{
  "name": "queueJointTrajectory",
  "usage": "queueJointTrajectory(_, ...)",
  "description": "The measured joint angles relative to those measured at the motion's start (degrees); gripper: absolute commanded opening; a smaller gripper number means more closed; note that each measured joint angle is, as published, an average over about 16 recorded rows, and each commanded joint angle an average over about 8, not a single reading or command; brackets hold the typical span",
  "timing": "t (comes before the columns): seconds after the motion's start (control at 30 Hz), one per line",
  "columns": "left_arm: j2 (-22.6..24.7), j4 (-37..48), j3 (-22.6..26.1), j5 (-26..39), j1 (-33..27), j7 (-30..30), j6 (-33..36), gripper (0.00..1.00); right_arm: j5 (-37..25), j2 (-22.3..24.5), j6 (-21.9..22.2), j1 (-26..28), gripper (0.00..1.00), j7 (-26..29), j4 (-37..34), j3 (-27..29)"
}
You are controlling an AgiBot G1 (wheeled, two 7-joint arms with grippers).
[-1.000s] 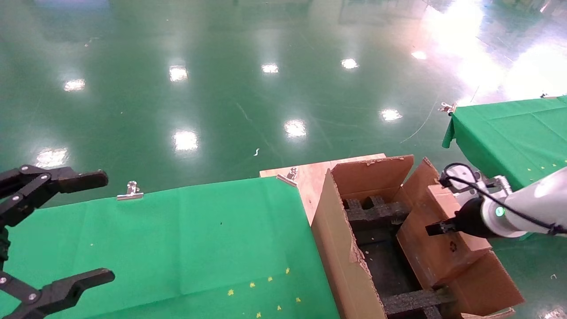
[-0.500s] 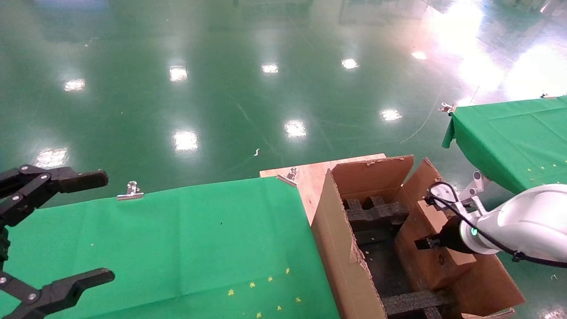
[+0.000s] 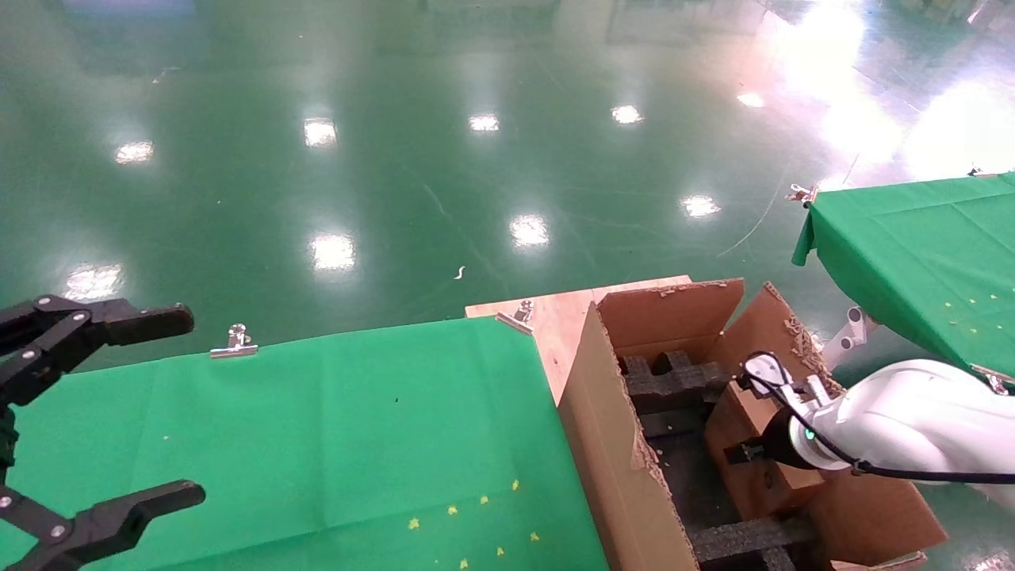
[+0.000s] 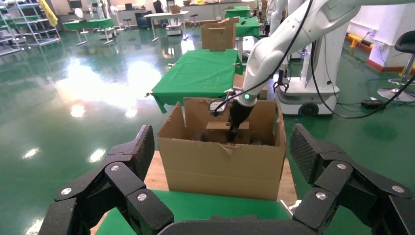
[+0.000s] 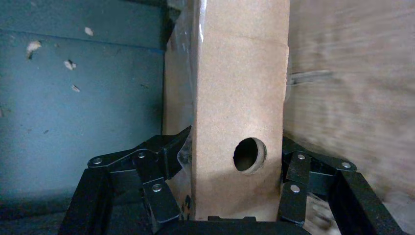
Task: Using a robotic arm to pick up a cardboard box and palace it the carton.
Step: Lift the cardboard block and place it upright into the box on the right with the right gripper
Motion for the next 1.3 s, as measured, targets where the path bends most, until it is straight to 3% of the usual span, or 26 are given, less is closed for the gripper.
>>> queueJointTrajectory(0.3,0.00,0.00,0.01,-0.01,0.00,0.00,-0.01,1.00,6.40,-3.73,3.16,-3.11,0.00,-7.44,-7.99,0.11)
queueJointTrajectory(0.33,0.00,0.00,0.01,-0.01,0.00,0.01,-0.01,1.00,7.00,-3.99,3.36,-3.33,0.08,-8.17,-8.55,0.14)
queueJointTrajectory(0.57,-0.01,0.01,0.01,-0.02,0.00,0.01,-0.02,1.00,9.74,-4.89,4.12,-4.24,0.96,-11.39,-10.71,0.36)
queueJointTrajectory(0.6,-0.01,0.01,0.01,-0.02,0.01,0.01,-0.02,1.00,9.93,-4.93,4.17,-4.29,1.00,-11.60,-10.83,0.38)
queueJointTrajectory(1.3,-0.01,0.03,0.02,-0.03,0.00,0.02,-0.02,1.00,8.39,-1.43,4.20,0.52,1.00,-11.01,-6.48,1.50)
